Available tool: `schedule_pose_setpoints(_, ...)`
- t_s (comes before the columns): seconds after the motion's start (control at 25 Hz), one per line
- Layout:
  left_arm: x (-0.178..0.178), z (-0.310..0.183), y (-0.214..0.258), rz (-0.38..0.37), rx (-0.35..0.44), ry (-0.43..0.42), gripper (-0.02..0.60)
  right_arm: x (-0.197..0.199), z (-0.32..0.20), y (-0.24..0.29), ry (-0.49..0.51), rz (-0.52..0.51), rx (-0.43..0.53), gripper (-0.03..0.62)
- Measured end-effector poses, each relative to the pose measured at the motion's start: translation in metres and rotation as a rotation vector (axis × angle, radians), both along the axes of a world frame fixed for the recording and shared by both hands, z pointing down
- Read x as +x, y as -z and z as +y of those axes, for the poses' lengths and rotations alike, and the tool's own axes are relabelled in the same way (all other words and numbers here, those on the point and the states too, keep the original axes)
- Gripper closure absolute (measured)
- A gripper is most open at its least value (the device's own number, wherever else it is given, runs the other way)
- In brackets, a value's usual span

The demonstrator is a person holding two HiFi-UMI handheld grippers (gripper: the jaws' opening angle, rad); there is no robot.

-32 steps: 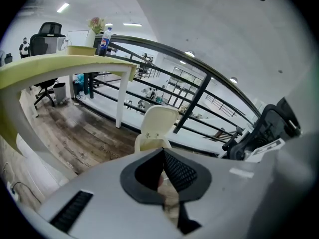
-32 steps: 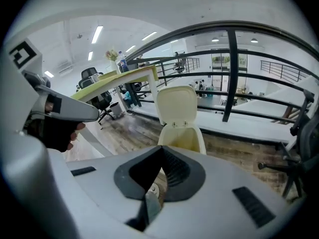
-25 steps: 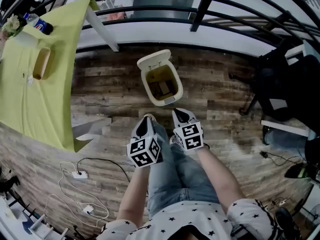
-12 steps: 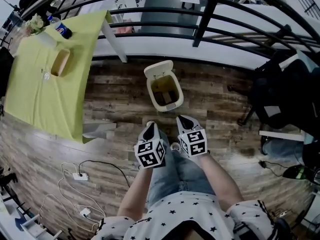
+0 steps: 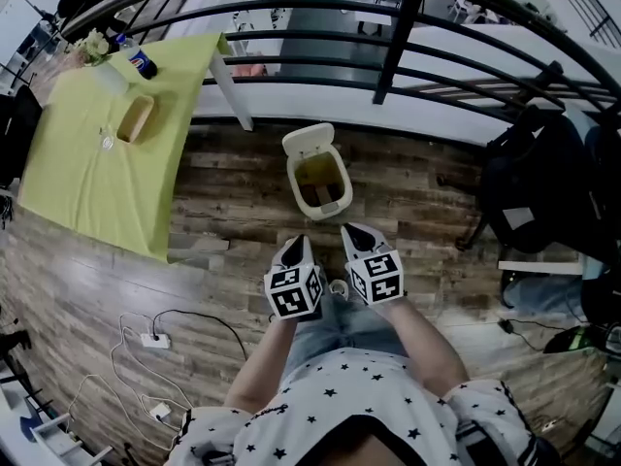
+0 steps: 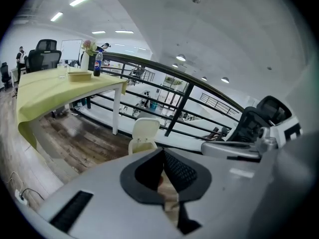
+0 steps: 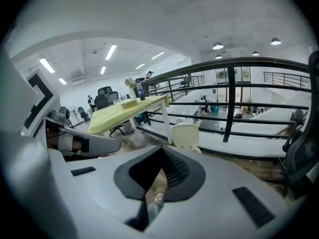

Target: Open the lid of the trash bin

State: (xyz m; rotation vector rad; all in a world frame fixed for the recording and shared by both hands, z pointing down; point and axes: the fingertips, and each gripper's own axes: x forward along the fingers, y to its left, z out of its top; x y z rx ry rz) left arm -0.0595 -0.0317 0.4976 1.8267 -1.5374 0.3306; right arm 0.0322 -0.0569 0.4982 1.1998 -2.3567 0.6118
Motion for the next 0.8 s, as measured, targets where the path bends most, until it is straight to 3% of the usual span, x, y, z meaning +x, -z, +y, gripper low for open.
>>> schedule_pose_setpoints(0.8, 0.028, 0.014, 0.062, 0.009, 0.075, -0.076, 0.569, 0.01, 0.032, 0.071, 0.043, -0.034, 0.088, 0.6)
